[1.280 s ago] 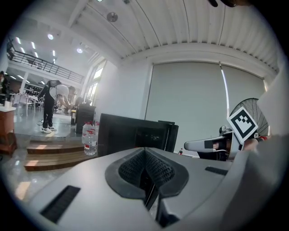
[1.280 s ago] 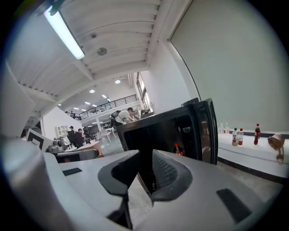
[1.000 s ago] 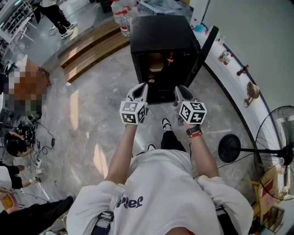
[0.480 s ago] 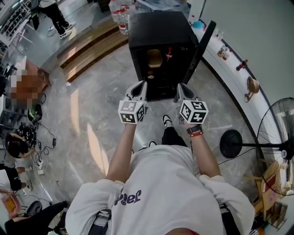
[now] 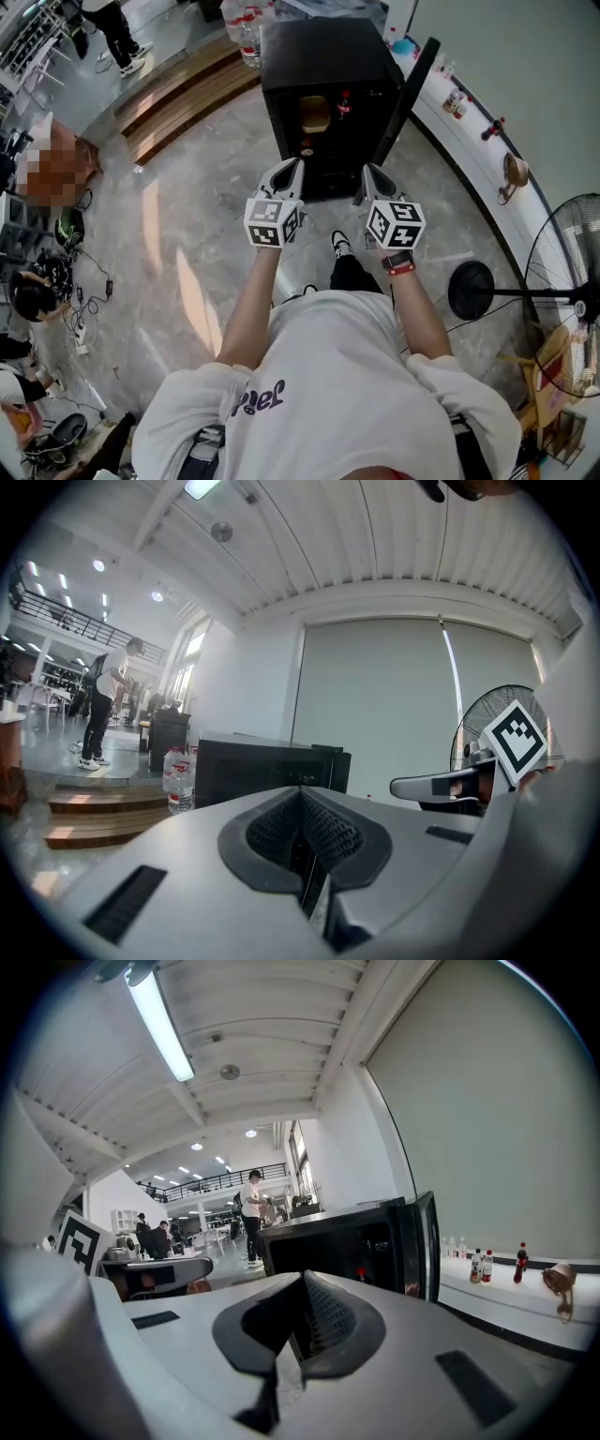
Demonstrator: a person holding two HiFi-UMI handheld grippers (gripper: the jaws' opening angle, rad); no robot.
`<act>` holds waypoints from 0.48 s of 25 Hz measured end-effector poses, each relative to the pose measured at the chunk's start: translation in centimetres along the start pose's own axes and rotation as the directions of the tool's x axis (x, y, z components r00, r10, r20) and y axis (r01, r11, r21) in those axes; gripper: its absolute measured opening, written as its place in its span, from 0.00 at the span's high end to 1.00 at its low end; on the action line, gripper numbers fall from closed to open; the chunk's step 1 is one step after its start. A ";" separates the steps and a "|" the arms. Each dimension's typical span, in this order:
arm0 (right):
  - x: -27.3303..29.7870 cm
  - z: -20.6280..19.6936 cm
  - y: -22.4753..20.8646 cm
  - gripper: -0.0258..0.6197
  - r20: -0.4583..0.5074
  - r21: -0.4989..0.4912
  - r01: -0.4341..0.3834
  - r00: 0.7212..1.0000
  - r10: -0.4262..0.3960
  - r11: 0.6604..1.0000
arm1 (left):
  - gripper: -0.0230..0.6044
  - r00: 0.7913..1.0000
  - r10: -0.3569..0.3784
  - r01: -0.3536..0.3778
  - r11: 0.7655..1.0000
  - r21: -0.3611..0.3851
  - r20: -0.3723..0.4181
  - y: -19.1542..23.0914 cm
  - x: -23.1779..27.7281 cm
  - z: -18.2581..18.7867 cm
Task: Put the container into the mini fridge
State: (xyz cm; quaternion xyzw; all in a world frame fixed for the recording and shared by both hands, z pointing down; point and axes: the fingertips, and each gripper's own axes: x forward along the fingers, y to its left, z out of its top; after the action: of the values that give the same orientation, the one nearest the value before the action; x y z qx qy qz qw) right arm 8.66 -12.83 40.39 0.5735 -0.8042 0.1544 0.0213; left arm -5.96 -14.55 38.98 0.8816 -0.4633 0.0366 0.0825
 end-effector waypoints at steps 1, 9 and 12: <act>0.0 0.0 0.2 0.94 -0.001 0.004 -0.005 1.000 0.005 1.000 | 0.93 1.000 -0.001 0.001 1.000 -0.005 -0.001 0.1 -0.1 0.0; 1.0 -1.6 -1.0 0.94 -0.069 0.036 -0.020 0.997 0.022 0.999 | 0.93 1.000 -0.005 0.005 0.999 -0.035 -0.007 0.6 1.2 -0.8; 2.4 -2.1 -1.7 0.94 -0.088 0.018 -0.008 0.996 0.010 1.000 | 0.93 1.000 0.005 -0.007 0.999 -0.049 -0.029 1.7 1.9 -1.5</act>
State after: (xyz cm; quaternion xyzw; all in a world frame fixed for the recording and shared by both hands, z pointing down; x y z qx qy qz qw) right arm 9.10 -14.93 43.25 0.5626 -0.8038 0.1865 0.0508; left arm -6.27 -16.76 40.88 0.8772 -0.4656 0.0379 0.1108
